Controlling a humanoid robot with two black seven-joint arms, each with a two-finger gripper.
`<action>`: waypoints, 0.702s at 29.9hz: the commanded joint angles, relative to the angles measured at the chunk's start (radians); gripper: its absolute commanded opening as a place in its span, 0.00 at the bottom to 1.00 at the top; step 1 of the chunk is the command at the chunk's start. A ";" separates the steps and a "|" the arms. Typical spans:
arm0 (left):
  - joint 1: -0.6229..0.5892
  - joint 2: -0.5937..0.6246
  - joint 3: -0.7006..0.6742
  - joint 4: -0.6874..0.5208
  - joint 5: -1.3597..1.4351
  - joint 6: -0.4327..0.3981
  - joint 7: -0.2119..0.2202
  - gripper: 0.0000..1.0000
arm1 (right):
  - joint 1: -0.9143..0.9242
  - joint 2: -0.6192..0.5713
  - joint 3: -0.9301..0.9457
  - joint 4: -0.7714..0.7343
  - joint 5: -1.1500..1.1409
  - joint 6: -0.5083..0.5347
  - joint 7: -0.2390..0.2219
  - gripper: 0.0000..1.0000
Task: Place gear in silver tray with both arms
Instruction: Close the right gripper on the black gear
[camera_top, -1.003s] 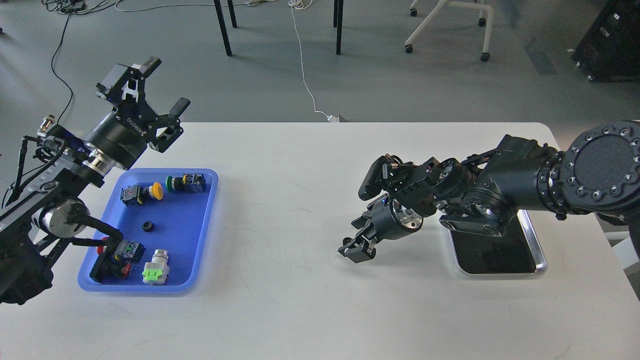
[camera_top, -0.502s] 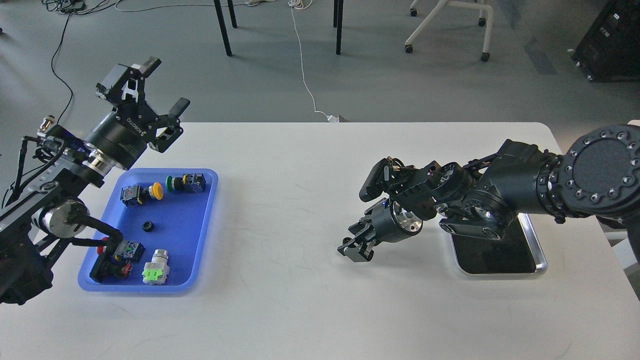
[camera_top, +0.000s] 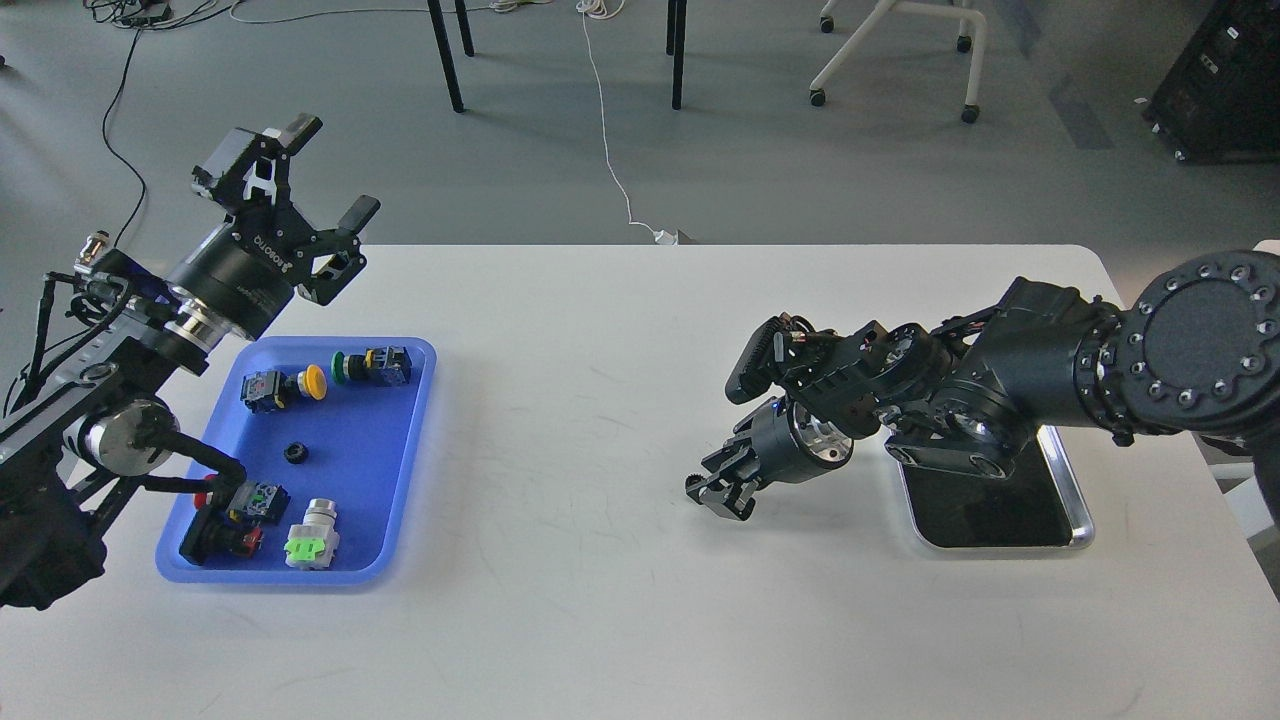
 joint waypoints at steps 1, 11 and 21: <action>0.000 0.002 -0.001 0.000 -0.003 0.000 0.000 0.98 | 0.002 0.000 0.000 0.000 0.000 0.000 0.000 0.22; 0.000 0.003 -0.011 0.000 -0.009 0.000 0.000 0.98 | 0.002 0.000 0.000 0.000 0.000 0.000 0.000 0.15; 0.002 0.005 -0.011 0.000 -0.009 0.000 0.000 0.98 | 0.011 0.000 0.009 0.002 0.006 0.000 0.000 0.14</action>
